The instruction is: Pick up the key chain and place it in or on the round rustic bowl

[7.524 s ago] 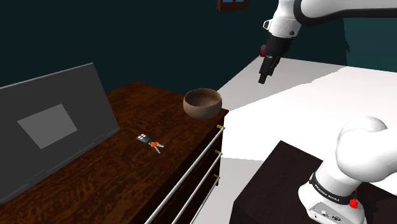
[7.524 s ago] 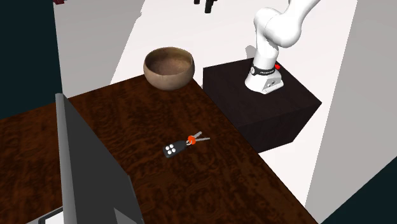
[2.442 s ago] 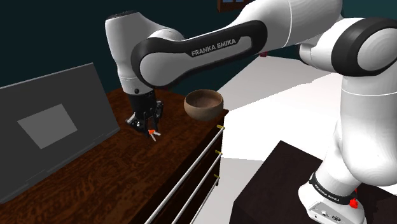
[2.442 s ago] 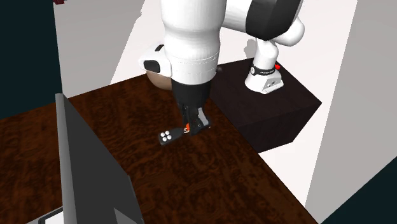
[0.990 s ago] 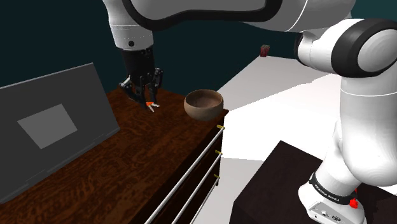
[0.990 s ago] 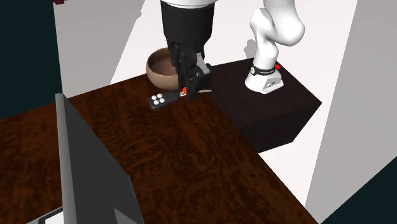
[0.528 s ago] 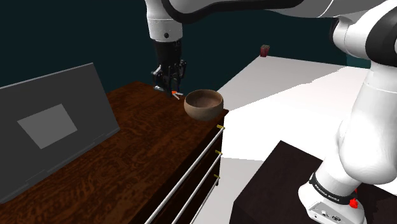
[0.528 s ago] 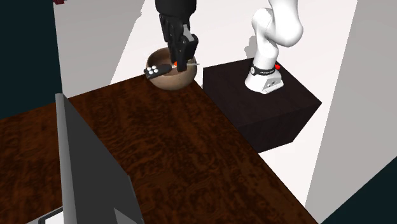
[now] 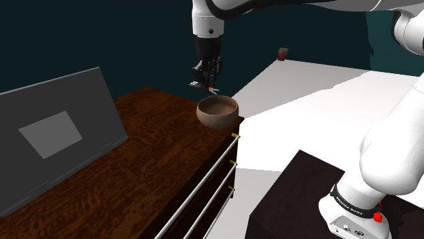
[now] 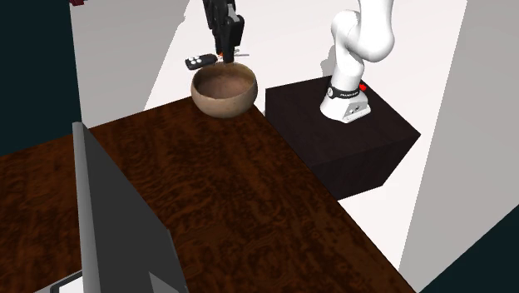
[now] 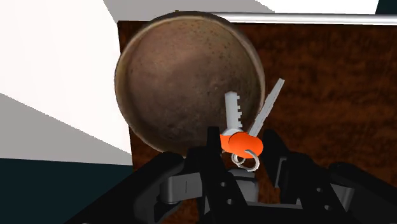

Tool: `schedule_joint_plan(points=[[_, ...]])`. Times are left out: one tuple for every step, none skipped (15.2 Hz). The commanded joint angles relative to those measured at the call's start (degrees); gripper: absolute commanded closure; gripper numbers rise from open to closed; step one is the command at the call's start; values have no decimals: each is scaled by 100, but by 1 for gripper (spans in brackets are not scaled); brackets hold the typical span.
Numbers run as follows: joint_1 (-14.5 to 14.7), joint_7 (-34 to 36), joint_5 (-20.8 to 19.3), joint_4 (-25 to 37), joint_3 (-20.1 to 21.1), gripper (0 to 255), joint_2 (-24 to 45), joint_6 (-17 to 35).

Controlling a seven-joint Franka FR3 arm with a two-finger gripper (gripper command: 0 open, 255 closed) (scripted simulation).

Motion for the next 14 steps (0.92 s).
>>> schedule_joint_plan(points=[[-140, -330, 74, -284, -175, 255, -248, 50], [-199, -477, 95, -381, -259, 255, -341, 59], [-252, -613, 110, -466, -338, 255, -421, 66], [-250, -615, 114, -559, -340, 255, -436, 146], [-249, -616, 117, -651, -341, 255, -449, 225], [-248, -617, 120, -741, -341, 255, -461, 303], [-247, -617, 123, -830, -341, 255, -472, 382], [-246, -618, 125, -917, -341, 255, -481, 460], [-245, -618, 127, -1003, -341, 255, -489, 538], [-244, -618, 129, -1087, -340, 255, -496, 615], [-243, -618, 131, -1169, -339, 255, -501, 693], [-242, -618, 132, -1250, -338, 255, -505, 770], [-241, -617, 133, -1330, -337, 255, -507, 847], [-240, -616, 134, -1408, -336, 255, -508, 924]])
